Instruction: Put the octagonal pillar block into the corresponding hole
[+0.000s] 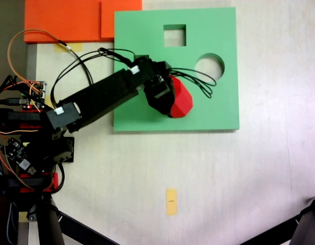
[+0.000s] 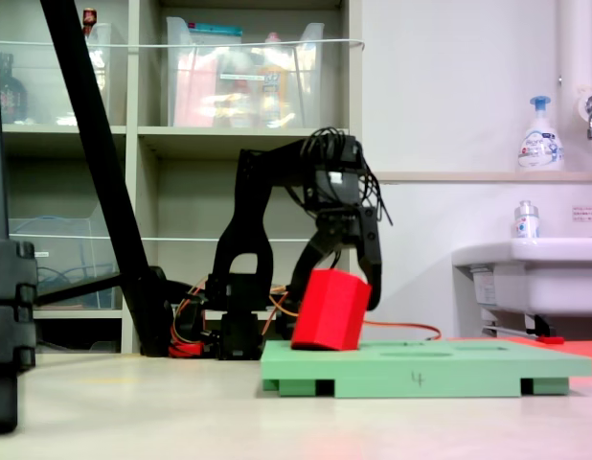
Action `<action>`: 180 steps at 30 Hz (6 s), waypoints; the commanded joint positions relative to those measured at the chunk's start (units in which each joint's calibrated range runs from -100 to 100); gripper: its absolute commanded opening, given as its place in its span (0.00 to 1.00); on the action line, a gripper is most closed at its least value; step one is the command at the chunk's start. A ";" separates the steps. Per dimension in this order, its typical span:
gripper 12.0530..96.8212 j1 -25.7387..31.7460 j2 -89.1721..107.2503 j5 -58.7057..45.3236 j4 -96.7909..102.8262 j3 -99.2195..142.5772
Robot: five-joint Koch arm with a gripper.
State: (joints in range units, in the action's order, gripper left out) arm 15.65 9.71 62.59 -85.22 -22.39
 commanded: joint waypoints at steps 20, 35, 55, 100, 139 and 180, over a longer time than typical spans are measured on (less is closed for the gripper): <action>0.39 1.17 -0.22 1.07 5.92 -1.84; 0.39 1.42 -4.96 1.03 6.02 -1.84; 0.44 -0.78 -11.53 -0.49 6.40 -1.64; 0.98 0.54 59.28 -8.69 4.19 20.50; 0.58 -16.75 90.29 -57.00 71.21 99.06; 0.43 -16.80 90.29 -60.46 87.67 122.39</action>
State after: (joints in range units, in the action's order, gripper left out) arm -0.90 99.59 2.61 4.55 97.84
